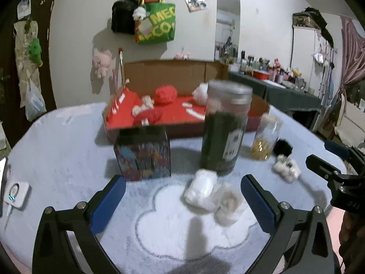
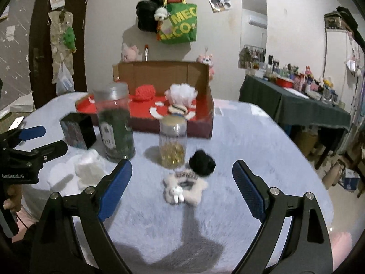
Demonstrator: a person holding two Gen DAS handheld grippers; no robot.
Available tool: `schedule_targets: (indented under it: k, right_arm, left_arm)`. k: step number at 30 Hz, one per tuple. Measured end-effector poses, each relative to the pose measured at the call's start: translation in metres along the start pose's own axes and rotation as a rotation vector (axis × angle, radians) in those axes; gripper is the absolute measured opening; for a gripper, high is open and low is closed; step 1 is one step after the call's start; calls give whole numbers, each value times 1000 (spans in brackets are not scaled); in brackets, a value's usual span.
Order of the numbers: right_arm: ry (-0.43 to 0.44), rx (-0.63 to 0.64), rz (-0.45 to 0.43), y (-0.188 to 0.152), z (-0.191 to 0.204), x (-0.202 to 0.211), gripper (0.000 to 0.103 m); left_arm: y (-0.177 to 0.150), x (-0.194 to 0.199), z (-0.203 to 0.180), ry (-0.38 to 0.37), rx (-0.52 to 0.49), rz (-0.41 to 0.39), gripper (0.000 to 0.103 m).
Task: Organize soft objects
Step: 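Withdraw both tools from the box back over the table items, then grasp the white cloth with the left gripper while the right grasps the plush bunny hair clip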
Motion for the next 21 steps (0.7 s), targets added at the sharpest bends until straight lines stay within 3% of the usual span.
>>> schedule_targets:
  k: [11, 15, 21]
  right_arm:
    - [-2, -52, 104, -25, -8, -48, 91]
    - [-6, -54, 118, -24, -12, -55, 90]
    - [0, -61, 157, -24, -18, -66, 90]
  left_arm:
    - [0, -36, 6, 4, -4, 82, 102]
    - [4, -46, 8, 13, -14, 104, 96]
    - [0, -59, 12, -18, -51, 194, 95]
Point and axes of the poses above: each gripper's, at about its wrist camera, not at the fingertips, and x roughly against the way its jaws point, z to its left, y to its top, the point moved 9 cm from there along -x, roughly the way its jaws point, and after that the axes turned 9 degrees about z, right-handed, at the moved point
